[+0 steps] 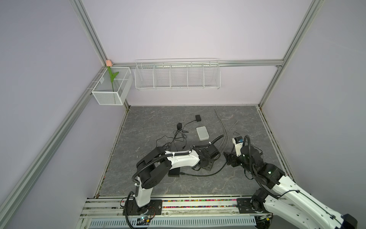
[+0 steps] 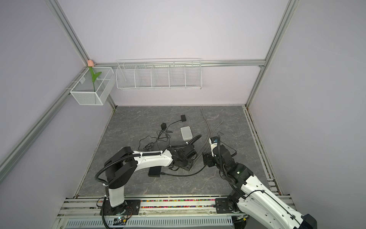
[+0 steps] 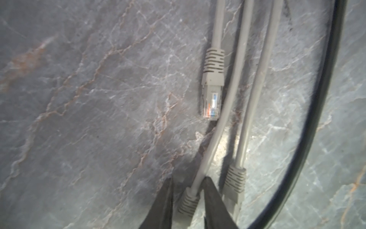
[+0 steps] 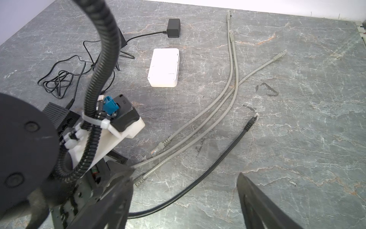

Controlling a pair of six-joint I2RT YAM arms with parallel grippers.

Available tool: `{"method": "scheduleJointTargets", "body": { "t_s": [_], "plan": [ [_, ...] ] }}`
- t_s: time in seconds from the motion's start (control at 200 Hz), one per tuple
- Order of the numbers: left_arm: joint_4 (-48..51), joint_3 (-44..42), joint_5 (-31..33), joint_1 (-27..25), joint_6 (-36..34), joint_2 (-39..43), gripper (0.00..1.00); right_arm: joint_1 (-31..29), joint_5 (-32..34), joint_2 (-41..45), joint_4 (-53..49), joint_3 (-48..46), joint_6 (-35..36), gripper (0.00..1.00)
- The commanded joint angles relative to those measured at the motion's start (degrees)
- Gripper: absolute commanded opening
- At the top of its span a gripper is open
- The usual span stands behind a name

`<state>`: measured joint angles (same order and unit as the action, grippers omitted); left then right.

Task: Insert the plug into the switch port

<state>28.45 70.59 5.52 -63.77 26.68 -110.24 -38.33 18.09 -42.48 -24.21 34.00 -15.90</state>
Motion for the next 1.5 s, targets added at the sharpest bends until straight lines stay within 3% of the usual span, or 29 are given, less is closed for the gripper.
{"method": "scheduleJointTargets", "body": {
  "t_s": [0.0, 0.255, 0.405, 0.49, 0.575, 0.67, 0.76, 0.82, 0.94, 1.17, 1.3, 1.495],
  "plan": [
    [6.1, -0.9, 3.5, -0.1, -1.7, -1.3, 0.22, 0.5, -0.8, -1.1, 2.1, 0.1, 0.9, 0.85],
    [8.5, 2.7, 7.6, 4.0, -5.8, -3.4, 0.22, 0.8, -1.9, -3.1, 2.1, 1.6, 1.7, 0.85],
    [9.2, 2.1, 8.3, 5.3, -5.9, -0.1, 0.41, 0.8, -4.6, -3.0, 2.2, 1.9, 6.1, 0.86],
    [7.6, -0.2, 8.0, 5.5, -5.2, 4.2, 0.48, 0.8, -10.0, -4.4, 3.6, 1.6, 11.3, 0.87],
    [6.0, -3.1, 7.3, 6.2, -3.8, 9.1, 0.52, 0.8, -10.6, -7.0, 5.1, 1.9, 13.6, 0.87],
    [3.8, -7.3, 7.1, 7.2, -1.5, 14.9, 0.53, 0.7, -13.1, -10.1, 6.9, 3.1, 17.2, 0.87],
    [1.2, -13.0, 7.0, 8.9, 1.3, 20.8, 0.52, 0.7, -22.3, -15.0, 6.0, 5.1, 24.5, 0.87],
    [-0.7, -16.9, 6.0, 10.6, 3.4, 25.2, 0.52, 0.5, -25.1, -19.6, 4.6, 6.7, 28.5, 0.84],
    [-5.3, -25.6, 4.9, 14.5, 8.0, 34.6, 0.51, -1.3, -23.1, -28.6, 1.1, 11.4, 34.6, 0.79],
    [-11.4, -38.3, 4.6, 20.2, 13.7, 48.7, 0.51, -4.4, -24.6, -38.2, -2.5, 17.6, 51.3, 0.79],
    [-10.2, -40.7, 5.1, 21.9, 14.4, 53.0, 0.51, -4.3, -22.8, -44.4, -5.9, 22.7, 54.5, 0.79],
    [-10.2, -42.5, 4.9, 24.2, 14.5, 55.7, 0.50, -5.4, -26.2, -52.3, -8.2, 29.1, 57.3, 0.70]
  ]
}}
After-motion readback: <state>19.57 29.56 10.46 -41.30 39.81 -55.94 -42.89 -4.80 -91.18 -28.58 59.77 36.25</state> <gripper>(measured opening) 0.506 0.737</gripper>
